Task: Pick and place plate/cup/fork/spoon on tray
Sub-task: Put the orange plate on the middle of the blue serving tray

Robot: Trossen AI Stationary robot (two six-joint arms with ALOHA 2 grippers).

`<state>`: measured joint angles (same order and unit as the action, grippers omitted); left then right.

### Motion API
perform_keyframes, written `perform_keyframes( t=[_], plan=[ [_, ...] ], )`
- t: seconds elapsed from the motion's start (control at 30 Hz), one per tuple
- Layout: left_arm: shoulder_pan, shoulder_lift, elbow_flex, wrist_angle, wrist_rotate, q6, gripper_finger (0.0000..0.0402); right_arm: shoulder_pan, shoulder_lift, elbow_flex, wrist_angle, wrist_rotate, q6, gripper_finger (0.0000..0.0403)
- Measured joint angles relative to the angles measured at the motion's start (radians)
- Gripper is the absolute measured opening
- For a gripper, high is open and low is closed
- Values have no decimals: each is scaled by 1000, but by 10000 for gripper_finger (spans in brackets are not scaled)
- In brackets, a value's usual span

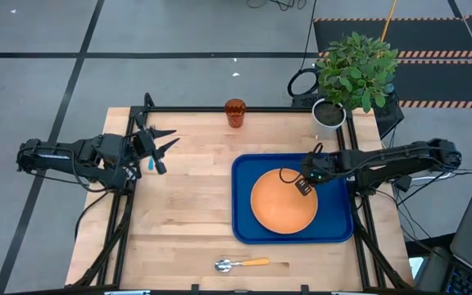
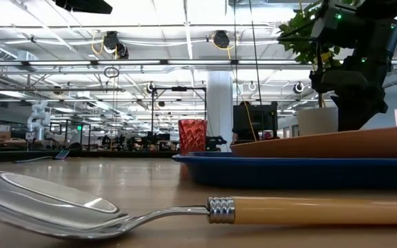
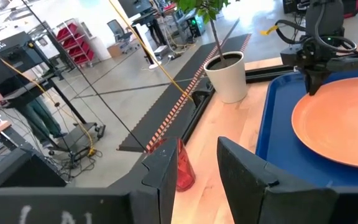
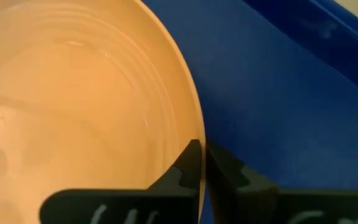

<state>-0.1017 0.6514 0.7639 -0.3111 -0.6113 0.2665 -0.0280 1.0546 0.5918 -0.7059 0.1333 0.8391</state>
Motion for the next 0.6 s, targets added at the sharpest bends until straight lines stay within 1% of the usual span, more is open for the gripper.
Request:
perform_keyframes(
  t=[0.27,0.6],
  plan=[
    [0,0,0,0,0,-2,118,0,-1,-63,5,-3,56,1],
    [0,0,0,-3,0,-8,118,3,1,-67,50,-7,41,38]
  ],
)
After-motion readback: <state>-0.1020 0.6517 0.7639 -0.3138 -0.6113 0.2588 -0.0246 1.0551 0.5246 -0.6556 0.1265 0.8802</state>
